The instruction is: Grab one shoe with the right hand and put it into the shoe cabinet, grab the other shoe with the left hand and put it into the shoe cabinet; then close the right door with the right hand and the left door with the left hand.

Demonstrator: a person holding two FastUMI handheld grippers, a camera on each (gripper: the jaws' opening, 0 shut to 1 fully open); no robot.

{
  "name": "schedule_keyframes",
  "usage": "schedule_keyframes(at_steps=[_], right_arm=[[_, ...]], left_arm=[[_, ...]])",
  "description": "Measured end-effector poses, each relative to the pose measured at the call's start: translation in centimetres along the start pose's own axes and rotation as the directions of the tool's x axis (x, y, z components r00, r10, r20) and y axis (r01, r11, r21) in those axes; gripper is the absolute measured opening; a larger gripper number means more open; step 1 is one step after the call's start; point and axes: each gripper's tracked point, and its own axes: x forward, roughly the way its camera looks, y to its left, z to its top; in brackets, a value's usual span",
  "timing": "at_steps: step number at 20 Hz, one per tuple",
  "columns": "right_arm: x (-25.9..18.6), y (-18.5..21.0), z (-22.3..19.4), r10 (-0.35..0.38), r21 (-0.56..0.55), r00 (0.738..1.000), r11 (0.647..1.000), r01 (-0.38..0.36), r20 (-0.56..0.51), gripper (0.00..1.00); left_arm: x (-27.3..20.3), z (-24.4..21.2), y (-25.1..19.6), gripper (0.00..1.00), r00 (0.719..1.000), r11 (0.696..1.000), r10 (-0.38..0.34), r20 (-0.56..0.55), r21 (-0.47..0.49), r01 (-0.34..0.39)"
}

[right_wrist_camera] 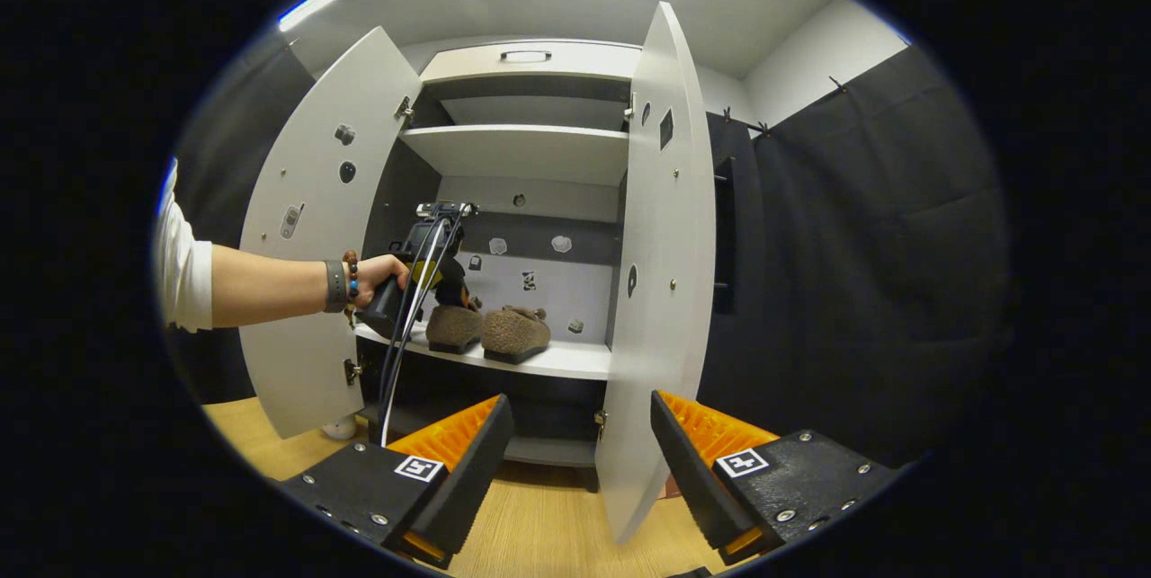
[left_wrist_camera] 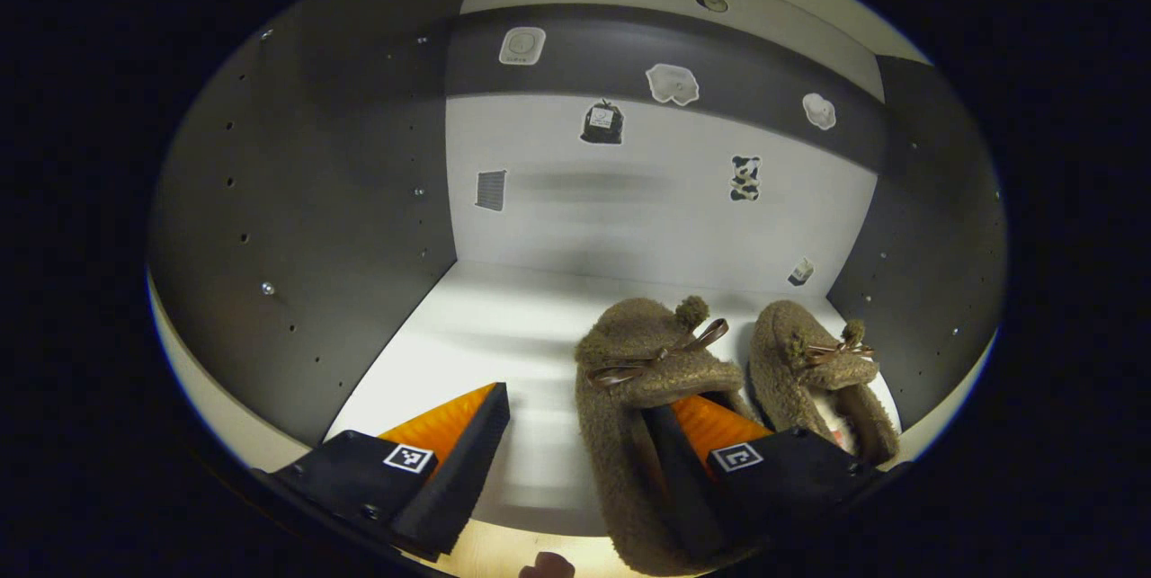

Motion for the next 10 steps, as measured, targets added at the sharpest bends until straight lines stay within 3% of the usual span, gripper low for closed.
schedule_keyframes(at_steps=[6,10], right_arm=[[-0.1,0.4,0.8,0.017,0.016,1.0,1.0,-0.017,0.015,0.94],[0.0,0.3,1.6,0.023,0.037,0.999,0.999,-0.024,0.032,0.94]], left_arm=[[-6.7,1.9,-0.6,0.98,0.99,0.997,-0.062,0.13,0.05,0.056],[-14.5,2.8,-0.4,0.97,0.941,0.994,-0.102,0.324,0.08,0.081]])
